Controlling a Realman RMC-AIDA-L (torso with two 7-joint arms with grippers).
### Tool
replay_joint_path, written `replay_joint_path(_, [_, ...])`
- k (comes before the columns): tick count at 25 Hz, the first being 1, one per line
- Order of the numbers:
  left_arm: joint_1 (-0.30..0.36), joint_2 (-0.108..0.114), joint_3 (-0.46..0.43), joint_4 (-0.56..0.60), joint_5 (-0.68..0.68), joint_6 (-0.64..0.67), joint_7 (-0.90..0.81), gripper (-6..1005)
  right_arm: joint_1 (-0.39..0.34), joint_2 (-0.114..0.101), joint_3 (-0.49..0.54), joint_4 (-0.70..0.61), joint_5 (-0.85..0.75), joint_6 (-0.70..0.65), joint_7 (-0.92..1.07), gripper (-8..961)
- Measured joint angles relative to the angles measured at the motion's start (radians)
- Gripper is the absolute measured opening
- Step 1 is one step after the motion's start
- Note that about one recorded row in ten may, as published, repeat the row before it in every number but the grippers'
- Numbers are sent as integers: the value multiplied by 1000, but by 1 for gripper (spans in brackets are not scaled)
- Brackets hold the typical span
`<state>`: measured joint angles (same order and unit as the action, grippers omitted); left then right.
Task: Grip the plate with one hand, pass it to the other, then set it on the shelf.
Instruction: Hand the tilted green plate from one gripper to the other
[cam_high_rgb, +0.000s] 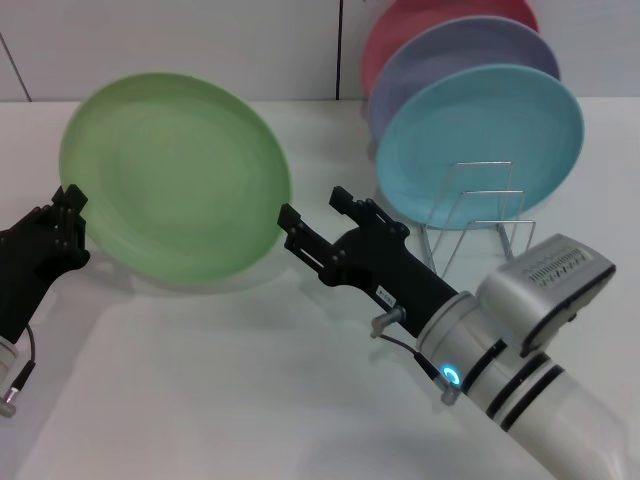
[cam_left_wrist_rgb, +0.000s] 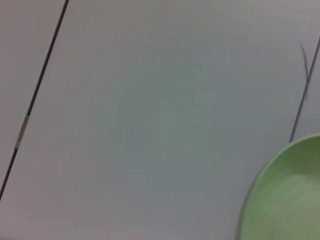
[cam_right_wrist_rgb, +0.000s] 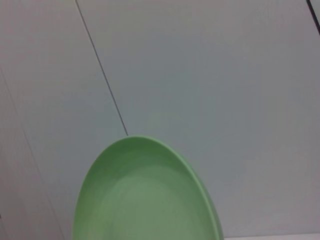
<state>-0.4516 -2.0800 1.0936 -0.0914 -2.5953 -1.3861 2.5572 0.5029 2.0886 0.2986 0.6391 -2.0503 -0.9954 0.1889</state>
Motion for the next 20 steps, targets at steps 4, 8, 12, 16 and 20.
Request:
replay_joint_path(4, [-8,0,-12,-7,0,0,3,65,14,1,13,3,6,17,0,749])
replay_joint_path(8, [-34,0,-80,-63,2,-1,61,66,23,2,36,4,7,41,1,748])
replay_joint_path(12, [-42,0,-166,-94,44,-4,110,67,30,2,55,4,7,65,1,748])
replay_joint_path(16, [-47,0,-437,-149,218,-3,234,69,48,-1,83,3,3,112,1,748])
replay_joint_path(20, [-39,0,-567,-158,300,18,284,70,70,-3,86,3,1,141,1,747])
